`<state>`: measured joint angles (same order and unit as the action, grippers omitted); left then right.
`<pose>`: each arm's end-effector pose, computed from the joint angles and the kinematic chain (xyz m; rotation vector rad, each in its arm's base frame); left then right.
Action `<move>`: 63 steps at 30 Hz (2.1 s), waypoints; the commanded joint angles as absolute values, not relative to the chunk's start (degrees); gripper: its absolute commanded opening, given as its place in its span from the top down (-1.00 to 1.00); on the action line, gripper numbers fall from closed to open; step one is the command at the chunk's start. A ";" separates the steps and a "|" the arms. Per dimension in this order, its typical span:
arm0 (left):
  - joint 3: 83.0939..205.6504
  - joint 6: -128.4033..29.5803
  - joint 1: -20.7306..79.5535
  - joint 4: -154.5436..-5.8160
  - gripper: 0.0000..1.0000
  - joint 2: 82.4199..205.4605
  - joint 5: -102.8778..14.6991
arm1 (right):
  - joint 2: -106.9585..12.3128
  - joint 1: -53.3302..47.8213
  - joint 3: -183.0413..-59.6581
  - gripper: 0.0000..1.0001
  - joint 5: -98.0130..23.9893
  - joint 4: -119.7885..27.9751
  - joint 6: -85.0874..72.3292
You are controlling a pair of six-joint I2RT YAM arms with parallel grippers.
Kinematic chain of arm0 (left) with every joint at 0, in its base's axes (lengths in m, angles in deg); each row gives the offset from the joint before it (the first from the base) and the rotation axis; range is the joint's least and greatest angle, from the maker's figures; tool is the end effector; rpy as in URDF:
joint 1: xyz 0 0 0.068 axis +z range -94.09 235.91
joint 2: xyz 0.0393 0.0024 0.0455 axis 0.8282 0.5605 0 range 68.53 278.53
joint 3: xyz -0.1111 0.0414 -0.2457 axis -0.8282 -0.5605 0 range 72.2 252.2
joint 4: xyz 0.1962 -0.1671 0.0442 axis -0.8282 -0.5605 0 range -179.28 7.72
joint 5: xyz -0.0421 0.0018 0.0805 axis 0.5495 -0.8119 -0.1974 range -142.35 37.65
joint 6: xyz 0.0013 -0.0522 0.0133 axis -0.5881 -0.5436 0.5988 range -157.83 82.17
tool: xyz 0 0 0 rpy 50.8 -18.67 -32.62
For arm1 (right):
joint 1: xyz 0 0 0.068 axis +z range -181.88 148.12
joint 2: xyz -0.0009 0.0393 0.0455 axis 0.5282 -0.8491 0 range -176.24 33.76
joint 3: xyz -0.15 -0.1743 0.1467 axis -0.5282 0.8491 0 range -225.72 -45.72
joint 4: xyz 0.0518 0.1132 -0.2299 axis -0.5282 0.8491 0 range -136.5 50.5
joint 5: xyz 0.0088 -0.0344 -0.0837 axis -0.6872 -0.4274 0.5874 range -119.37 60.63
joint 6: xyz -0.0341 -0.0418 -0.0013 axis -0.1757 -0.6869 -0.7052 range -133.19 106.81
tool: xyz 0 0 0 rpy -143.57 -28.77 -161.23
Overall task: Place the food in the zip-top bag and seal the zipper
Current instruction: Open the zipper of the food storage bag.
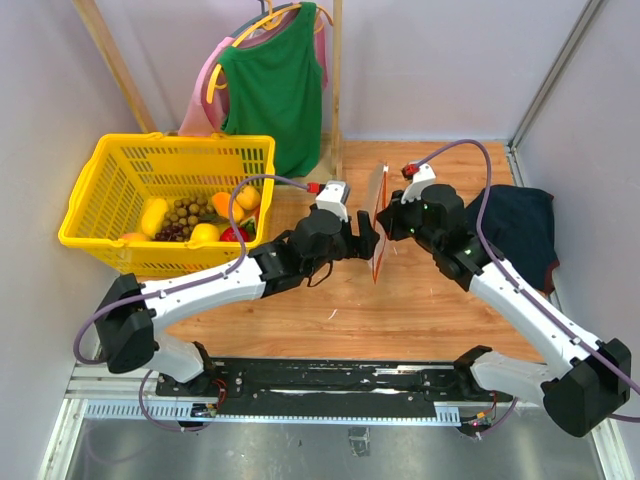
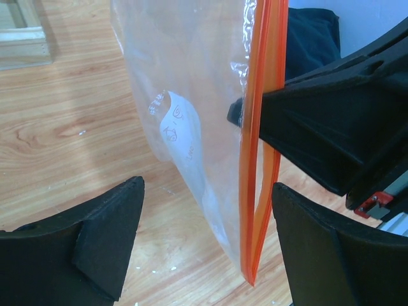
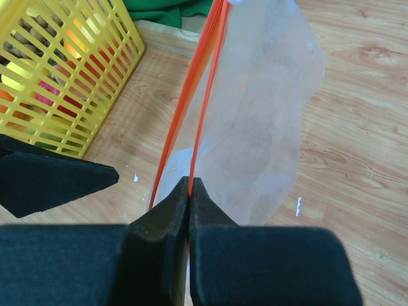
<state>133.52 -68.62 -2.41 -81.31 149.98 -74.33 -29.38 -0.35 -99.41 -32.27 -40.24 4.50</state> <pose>0.1860 -0.2759 0.3115 0.1995 1.9304 -0.6934 0.2188 0.1363 0.3383 -0.2642 1.8755 0.6411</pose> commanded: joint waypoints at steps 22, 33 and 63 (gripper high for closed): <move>142.44 -61.27 -6.17 -89.19 -0.24 156.96 -95.51 | -30.23 1.17 -98.45 0.99 -30.97 -41.14 2.99; 141.08 -60.91 -5.91 -90.63 0.25 154.65 -96.84 | -30.33 1.14 -98.45 0.99 -31.58 -41.21 3.12; 143.08 -59.87 -2.80 -94.85 0.99 153.61 -96.19 | -31.69 1.32 -100.89 0.98 -37.13 -39.27 1.98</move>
<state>140.93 -61.38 -3.20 -91.61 156.13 -90.37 -32.26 0.37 -98.80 -38.32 -40.44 3.60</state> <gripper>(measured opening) 0.015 0.011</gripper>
